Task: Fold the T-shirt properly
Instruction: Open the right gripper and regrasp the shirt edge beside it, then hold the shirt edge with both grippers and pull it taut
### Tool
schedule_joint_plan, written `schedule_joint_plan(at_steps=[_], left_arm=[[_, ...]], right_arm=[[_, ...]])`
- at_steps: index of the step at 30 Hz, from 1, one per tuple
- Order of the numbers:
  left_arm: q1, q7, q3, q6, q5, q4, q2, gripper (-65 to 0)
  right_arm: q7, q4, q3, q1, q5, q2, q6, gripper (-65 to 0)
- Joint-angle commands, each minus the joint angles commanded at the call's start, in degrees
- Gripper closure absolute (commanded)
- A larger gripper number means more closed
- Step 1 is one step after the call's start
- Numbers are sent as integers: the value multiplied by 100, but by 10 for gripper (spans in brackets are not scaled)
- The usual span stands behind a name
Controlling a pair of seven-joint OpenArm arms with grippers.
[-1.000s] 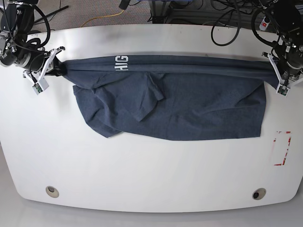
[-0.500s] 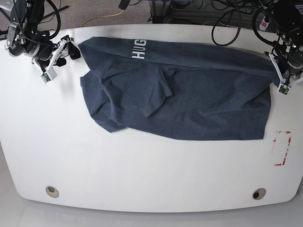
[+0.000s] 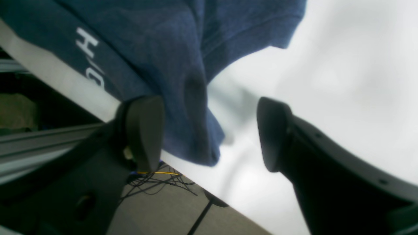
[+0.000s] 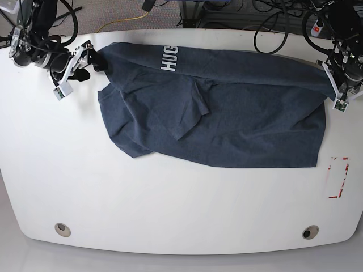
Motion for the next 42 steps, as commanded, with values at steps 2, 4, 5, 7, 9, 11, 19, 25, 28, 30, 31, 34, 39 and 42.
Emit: schedule_joint_plan(at_steps=[2, 4, 5, 7, 9, 11, 19, 25, 28, 30, 31, 34, 39, 42], left_arm=[[0, 0, 0, 0, 9, 0, 0, 0], [-9, 0, 9, 0, 9, 0, 0, 0], [-9, 0, 9, 0, 9, 0, 0, 0], [-26, 0, 18, 0, 9, 0, 0, 0], [-26, 0, 26, 0, 9, 0, 0, 0], [-26, 0, 18, 0, 9, 0, 0, 0], [-26, -18, 0, 0, 9, -26, 0, 0], [0, -193, 0, 0, -9, -18, -26, 0], [0, -185, 0, 0, 0, -9, -53, 0], [0, -185, 9, 0, -18, -9, -132, 0], [0, -185, 18, 0, -18, -9, -158, 0], [0, -176, 0, 0, -26, 0, -158, 0], [-9, -176, -9, 0, -26, -18, -158, -114], [-9, -158, -9, 0, -26, -18, -114, -211]], right_arm=[[0, 0, -114, 0, 0, -62, 0, -431], [0, 0, -281, 62, 0, -149, 0, -431], [0, 0, -378, 79, -18, -202, 0, -431], [26, -18, -466, 79, -88, -281, 0, -430], [26, -132, -519, 114, -290, -448, 0, -428], [26, -255, -501, 158, -484, -598, 0, -420], [9, -88, -501, 114, -554, -721, 0, -49], [0, 176, -510, -141, -554, -413, 0, -32], [0, 167, -501, -158, -571, -193, 0, -30], [0, 158, -501, -132, -580, -44, 0, -30], [0, 158, -501, -123, -580, 26, 0, -29], [0, 53, -536, -114, -580, 185, 0, -29], [9, -369, -545, 35, -580, 413, 0, -29], [35, -519, -545, 176, -580, 519, 0, -29]])
